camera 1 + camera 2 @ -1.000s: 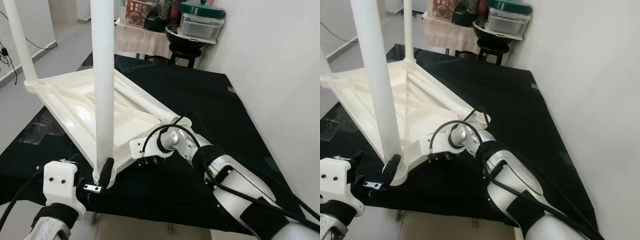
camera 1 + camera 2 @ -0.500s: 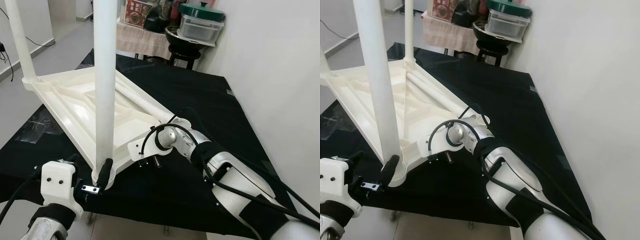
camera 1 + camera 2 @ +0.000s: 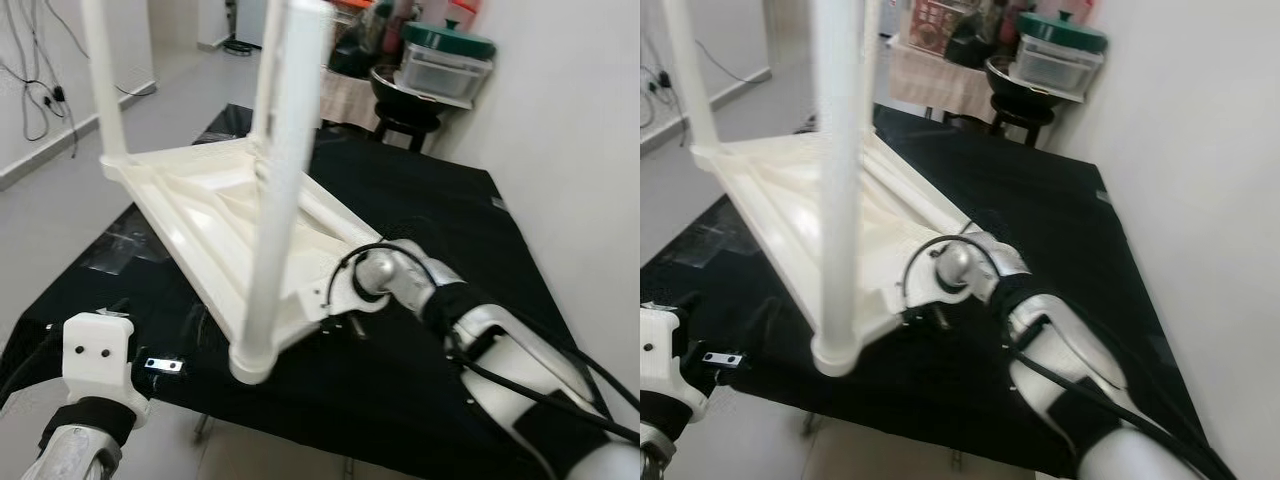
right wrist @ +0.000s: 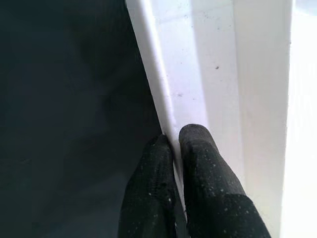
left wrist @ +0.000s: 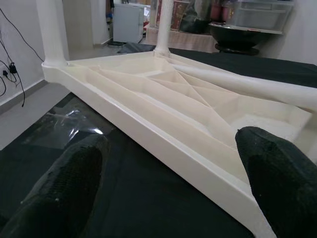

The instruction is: Building children table

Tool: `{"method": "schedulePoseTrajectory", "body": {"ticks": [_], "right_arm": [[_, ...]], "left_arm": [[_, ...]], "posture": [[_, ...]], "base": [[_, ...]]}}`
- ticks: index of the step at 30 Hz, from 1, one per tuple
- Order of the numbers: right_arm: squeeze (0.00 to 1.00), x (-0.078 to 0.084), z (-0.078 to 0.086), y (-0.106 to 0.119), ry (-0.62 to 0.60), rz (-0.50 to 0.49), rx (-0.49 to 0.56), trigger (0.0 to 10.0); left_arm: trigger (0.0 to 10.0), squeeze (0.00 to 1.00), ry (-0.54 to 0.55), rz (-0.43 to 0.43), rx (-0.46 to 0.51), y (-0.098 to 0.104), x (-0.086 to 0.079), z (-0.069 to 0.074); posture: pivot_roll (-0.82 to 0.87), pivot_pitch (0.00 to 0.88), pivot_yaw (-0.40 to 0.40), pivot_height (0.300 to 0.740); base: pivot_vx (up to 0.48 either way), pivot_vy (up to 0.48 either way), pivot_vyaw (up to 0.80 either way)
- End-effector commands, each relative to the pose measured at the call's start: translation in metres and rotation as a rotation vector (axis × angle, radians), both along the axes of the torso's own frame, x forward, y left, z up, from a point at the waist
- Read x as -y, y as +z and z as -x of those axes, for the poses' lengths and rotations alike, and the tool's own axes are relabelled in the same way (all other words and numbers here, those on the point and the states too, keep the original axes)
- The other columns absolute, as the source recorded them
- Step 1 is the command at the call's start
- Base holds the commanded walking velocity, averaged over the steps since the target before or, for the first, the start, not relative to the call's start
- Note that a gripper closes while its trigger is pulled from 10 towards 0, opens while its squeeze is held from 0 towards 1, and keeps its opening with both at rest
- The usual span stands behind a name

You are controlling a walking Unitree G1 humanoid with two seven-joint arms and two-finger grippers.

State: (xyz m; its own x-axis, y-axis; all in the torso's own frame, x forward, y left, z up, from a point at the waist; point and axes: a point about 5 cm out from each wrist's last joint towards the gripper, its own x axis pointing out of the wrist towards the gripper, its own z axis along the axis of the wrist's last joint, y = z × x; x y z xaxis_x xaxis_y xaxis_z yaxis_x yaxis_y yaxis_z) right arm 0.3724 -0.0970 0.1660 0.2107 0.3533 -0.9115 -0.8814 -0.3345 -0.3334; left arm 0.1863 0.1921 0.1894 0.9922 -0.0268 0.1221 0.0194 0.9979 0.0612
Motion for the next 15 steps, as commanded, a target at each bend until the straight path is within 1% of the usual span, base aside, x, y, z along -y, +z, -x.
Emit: {"method": "schedulePoseTrajectory", "body": {"ticks": [1,3,4,6,7,8,10,11,12,13,15], "right_arm": [[0.00,0.018,0.012,-0.025,-0.048,0.019,-0.156,0.0],[0.00,0.012,0.019,-0.026,-0.006,-0.028,-0.226,0.0],[0.00,0.012,0.019,-0.026,-0.006,-0.028,-0.226,0.0],[0.00,0.000,0.029,-0.030,0.027,-0.096,-0.290,0.0],[0.00,-0.004,0.032,-0.031,0.034,-0.120,-0.305,0.0],[0.00,-0.004,0.032,-0.031,0.034,-0.120,-0.305,0.0],[0.00,-0.016,0.036,-0.034,0.029,-0.179,-0.326,0.0],[0.00,-0.016,0.036,-0.034,0.029,-0.179,-0.326,0.0],[0.00,-0.023,0.037,-0.035,0.018,-0.211,-0.325,0.0],[0.00,-0.023,0.037,-0.035,0.018,-0.211,-0.325,0.0],[0.00,-0.046,0.034,-0.038,-0.066,-0.314,-0.289,0.0]], "left_arm": [[10.0,0.00,-0.017,-0.005,-0.015,-0.003,0.002,-0.002],[10.0,0.00,-0.018,-0.007,-0.013,-0.002,0.002,-0.003],[10.0,0.00,-0.018,-0.007,-0.013,-0.002,0.002,-0.003],[10.0,0.00,-0.018,-0.008,-0.010,-0.001,0.002,-0.004],[10.0,0.00,-0.018,-0.009,-0.009,-0.001,0.002,-0.004],[10.0,0.00,-0.018,-0.009,-0.009,-0.001,0.002,-0.004],[10.0,0.00,-0.016,-0.011,-0.008,-0.001,0.002,-0.004],[10.0,0.00,-0.016,-0.011,-0.008,-0.001,0.002,-0.004],[10.0,0.00,-0.014,-0.012,-0.007,-0.001,0.001,-0.004],[10.0,0.00,-0.014,-0.012,-0.007,-0.001,0.001,-0.004],[10.0,0.00,-0.011,-0.012,-0.004,0.000,0.001,-0.004]], "posture": [[0.18,0.067,-0.204,0.740],[0.18,0.066,-0.204,0.740],[0.18,0.066,-0.204,0.740],[0.18,0.066,-0.204,0.740],[0.18,0.065,-0.205,0.740],[0.18,0.065,-0.205,0.740],[0.19,0.064,-0.207,0.740],[0.19,0.064,-0.207,0.740],[0.19,0.064,-0.207,0.740],[0.19,0.064,-0.207,0.740],[0.19,0.063,-0.207,0.740]], "base": [[0.000,0.000,0.00],[0.000,0.000,0.00],[0.000,0.000,0.00],[0.000,0.000,0.00],[0.000,0.000,0.00],[0.000,0.000,0.00],[0.000,0.000,0.00],[0.000,0.000,0.00],[0.000,0.000,0.00],[0.000,0.000,0.00],[0.000,0.000,0.00]]}}
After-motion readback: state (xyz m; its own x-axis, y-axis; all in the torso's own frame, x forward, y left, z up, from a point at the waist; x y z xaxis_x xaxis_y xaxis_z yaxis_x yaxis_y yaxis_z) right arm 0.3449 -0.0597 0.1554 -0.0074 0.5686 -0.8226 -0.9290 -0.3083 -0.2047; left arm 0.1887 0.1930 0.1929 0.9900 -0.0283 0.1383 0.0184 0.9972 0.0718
